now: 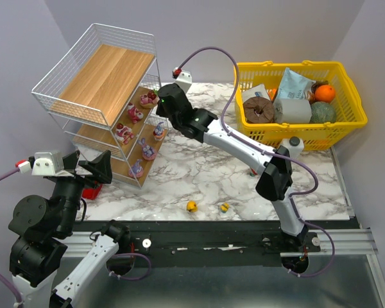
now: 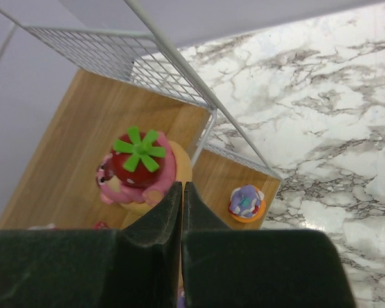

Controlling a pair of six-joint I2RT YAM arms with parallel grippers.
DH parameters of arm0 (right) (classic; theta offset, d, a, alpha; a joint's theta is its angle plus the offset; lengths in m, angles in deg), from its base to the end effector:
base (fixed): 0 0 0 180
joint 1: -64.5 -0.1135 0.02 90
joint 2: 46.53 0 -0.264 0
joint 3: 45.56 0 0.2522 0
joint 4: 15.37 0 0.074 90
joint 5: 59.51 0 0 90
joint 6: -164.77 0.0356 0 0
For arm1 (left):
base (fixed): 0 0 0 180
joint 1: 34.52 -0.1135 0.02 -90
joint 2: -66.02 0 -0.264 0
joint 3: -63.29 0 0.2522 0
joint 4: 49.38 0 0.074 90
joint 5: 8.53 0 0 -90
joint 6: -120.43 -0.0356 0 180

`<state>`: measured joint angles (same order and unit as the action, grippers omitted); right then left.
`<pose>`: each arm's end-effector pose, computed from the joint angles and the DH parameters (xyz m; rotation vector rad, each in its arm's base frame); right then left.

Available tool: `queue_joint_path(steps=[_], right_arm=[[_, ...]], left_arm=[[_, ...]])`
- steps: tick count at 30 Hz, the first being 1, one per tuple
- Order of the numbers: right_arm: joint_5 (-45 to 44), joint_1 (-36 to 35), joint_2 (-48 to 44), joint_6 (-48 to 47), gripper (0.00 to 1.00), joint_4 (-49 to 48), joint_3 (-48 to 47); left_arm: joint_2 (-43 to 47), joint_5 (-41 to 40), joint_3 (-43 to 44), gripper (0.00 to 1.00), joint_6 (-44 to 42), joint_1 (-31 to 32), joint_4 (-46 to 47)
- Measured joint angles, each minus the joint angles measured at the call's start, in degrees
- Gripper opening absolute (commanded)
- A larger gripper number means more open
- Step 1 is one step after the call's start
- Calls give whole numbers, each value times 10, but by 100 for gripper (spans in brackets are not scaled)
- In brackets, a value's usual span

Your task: Place and organize the plastic toys onto the shelf

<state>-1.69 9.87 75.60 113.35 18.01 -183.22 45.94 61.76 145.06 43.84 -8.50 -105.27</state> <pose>0.3063 0.3988 0.3727 0.1258 1.8730 0.6085 0.0040 0.0114 0.4370 -0.1184 1.4782 -0.3055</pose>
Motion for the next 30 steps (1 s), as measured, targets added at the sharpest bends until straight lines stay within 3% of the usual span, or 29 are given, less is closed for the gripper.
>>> queue_joint_path(steps=[16,30], right_arm=[[41,7,24,3,7,-38,4],[57,7,1,4,6,-63,62]], left_arm=[[0,0,0,99,-1,0,0],[4,0,0,99,-1,0,0]])
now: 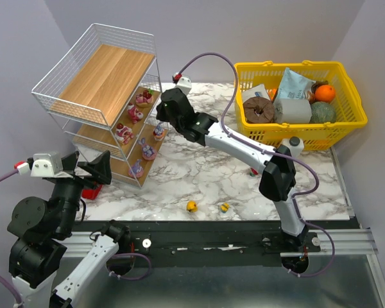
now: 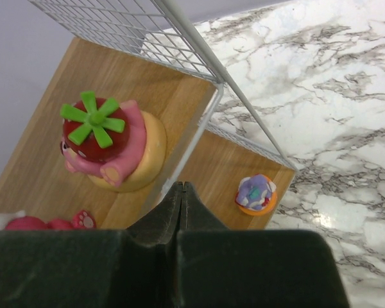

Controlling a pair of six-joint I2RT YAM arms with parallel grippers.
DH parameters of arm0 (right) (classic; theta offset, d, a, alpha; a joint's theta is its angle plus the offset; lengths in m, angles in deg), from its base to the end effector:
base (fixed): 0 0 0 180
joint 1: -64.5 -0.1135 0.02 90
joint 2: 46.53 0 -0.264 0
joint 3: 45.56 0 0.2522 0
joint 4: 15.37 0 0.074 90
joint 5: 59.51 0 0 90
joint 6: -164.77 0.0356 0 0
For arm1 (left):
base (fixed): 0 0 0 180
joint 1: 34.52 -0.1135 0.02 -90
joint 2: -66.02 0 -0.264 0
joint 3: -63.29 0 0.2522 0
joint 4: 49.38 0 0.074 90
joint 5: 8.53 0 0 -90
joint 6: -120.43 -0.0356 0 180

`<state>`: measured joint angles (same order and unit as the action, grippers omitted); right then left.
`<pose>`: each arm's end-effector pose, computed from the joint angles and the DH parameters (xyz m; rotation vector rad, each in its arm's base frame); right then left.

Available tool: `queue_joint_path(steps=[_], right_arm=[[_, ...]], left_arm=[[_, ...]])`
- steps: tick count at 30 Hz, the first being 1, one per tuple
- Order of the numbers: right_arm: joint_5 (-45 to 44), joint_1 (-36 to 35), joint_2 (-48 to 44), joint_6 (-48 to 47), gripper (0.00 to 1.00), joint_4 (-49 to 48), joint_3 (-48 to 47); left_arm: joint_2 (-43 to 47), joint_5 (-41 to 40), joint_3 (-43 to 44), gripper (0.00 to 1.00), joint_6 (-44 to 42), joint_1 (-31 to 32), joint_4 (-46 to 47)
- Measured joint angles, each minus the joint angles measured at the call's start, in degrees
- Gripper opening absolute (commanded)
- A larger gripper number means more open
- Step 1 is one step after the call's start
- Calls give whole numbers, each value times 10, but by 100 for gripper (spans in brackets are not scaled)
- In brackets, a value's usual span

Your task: Place and organize the plastic toys onto the shelf

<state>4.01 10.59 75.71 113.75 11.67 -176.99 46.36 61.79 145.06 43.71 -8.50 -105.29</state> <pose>0.3136 0.4032 0.3446 0.0752 1.9048 0.6874 0.0019 0.0124 0.4368 -0.1177 1.4716 -0.3065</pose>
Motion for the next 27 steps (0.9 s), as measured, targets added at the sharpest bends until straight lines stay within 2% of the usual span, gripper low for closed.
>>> queue_joint_path(steps=[3,6,7,12,13,16,22,27], right_arm=[[-5,0,-33,0,8,1,39],[-12,0,-82,0,21,2,73],[-14,0,-103,0,28,4,86],[-21,0,-234,5,48,31,170],[-22,0,-262,7,56,34,195],[-21,0,-341,17,72,48,283],[-4,0,-410,32,84,80,453],[17,0,-431,46,84,104,539]], left_arm=[[0,14,0,99,0,0,0],[0,55,0,99,-2,0,1],[0,71,0,99,-3,0,2],[-23,183,1,99,-4,-4,5],[-30,206,0,99,-2,-6,7],[-39,264,-20,99,6,-16,20],[-41,355,-91,99,35,-21,46],[-42,401,-151,99,58,-21,67]])
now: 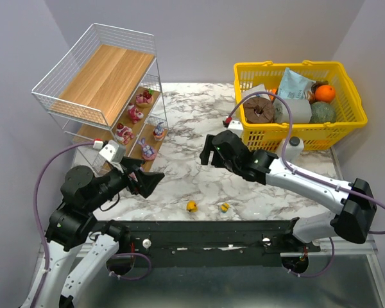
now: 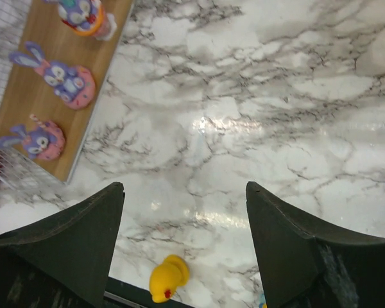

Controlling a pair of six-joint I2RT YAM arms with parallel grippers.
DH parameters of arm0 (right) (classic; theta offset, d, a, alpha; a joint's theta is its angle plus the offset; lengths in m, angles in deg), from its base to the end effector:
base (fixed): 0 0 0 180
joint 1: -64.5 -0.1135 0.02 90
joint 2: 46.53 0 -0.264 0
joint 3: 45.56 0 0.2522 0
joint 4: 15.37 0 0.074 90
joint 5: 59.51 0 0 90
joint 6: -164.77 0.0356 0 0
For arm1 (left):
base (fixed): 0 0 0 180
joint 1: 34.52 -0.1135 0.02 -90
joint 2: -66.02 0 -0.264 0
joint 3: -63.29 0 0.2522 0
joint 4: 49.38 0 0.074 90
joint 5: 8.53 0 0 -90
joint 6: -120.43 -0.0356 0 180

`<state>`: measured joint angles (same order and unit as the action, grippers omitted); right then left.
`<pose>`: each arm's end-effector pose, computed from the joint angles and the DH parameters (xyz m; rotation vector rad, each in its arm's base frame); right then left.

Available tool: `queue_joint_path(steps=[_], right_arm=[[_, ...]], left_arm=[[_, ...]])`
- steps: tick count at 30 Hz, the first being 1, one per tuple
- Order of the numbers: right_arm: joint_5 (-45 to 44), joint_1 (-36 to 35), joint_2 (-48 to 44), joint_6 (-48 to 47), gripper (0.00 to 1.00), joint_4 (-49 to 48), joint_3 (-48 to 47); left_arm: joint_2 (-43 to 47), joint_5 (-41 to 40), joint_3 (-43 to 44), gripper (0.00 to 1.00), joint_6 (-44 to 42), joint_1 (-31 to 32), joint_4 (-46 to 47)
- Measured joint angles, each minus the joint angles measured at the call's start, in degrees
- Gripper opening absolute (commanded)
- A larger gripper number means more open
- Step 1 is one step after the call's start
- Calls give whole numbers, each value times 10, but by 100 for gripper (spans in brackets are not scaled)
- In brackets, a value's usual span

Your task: Place and organize the plastic toys onto the shelf

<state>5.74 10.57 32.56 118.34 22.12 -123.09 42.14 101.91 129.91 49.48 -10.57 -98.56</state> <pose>0.1915 0.2375 0.2989 0.0305 2.2195 0.4714 0.0594 -0.0400 0.3795 0.3521 1.7152 -0.8560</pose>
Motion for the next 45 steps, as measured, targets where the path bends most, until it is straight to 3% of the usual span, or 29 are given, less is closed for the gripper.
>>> queue_joint_path(steps=[9,20,26,32,35,40,45], right_arm=[[21,0,-16,44,86,-1,36],[39,0,22,80,85,1,50],[38,0,48,87,85,7,49],[37,0,63,93,86,27,40],[32,0,62,99,88,35,40],[26,5,21,116,89,48,74],[24,8,-71,129,89,66,131]], left_arm=[[-12,17,-79,99,49,0,53],[-26,-43,-115,95,79,33,101],[-73,-128,-113,94,83,150,125],[-124,-315,-98,99,85,376,132],[-173,-402,-71,99,78,457,131],[-233,-496,-60,99,65,506,125],[-234,-526,-127,99,70,532,133]])
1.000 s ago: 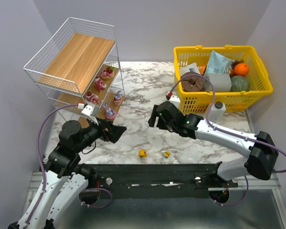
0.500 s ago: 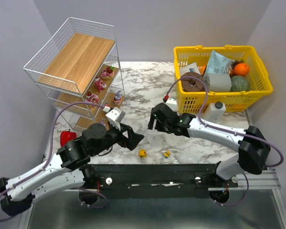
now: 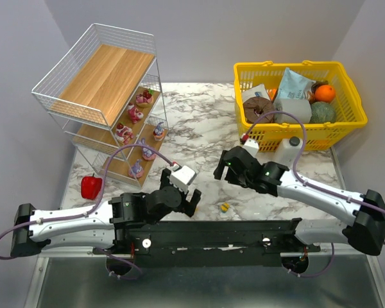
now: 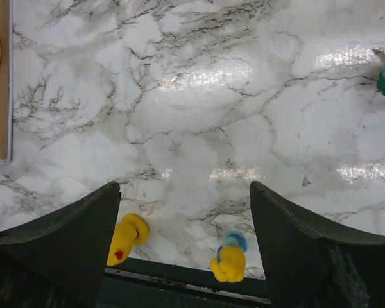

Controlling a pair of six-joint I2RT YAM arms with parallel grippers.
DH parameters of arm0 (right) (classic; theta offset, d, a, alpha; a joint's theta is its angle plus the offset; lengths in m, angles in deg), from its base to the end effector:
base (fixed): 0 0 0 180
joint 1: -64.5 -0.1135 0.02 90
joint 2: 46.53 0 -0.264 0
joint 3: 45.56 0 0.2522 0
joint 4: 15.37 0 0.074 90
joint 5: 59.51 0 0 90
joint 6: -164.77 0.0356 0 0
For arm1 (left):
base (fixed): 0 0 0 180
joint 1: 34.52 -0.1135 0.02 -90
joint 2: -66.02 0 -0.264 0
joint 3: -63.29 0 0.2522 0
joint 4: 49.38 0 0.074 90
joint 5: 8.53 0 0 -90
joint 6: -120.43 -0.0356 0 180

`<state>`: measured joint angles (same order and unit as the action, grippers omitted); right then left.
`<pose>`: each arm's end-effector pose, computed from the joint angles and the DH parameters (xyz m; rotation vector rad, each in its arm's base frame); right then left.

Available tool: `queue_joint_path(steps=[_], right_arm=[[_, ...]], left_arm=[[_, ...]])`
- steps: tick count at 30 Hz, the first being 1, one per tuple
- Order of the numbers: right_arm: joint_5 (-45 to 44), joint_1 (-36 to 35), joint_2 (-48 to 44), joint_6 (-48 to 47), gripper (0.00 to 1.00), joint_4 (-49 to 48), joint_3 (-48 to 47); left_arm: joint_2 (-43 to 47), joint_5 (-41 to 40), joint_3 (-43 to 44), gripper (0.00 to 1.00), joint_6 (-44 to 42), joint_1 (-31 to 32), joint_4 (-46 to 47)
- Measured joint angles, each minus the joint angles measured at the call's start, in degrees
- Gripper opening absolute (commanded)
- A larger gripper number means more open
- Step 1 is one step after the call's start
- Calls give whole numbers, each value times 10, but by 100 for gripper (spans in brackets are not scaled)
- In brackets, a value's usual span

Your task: Place and organize the plastic toys onto the shelf

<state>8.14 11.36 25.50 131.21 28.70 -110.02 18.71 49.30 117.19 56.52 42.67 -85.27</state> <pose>0.1637 0.1958 0.2476 0.2356 2.4113 0.4116 0.0589 -0.1736 0.2855 0.5622 1.9648 -0.5646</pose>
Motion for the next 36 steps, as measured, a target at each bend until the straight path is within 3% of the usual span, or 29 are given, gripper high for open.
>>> queue_joint_path(steps=[5,12,27,36], right_arm=[[0,1,-71,0,89,9,13],[-1,1,-119,-11,89,26,13],[-5,1,-147,-21,88,43,11],[-6,1,-155,-20,88,51,11]], left_arm=[[-6,2,-92,96,19,31,16],[-53,-4,-141,96,61,76,60],[-132,-21,-165,91,105,73,126],[-148,-17,-166,75,128,16,165]])
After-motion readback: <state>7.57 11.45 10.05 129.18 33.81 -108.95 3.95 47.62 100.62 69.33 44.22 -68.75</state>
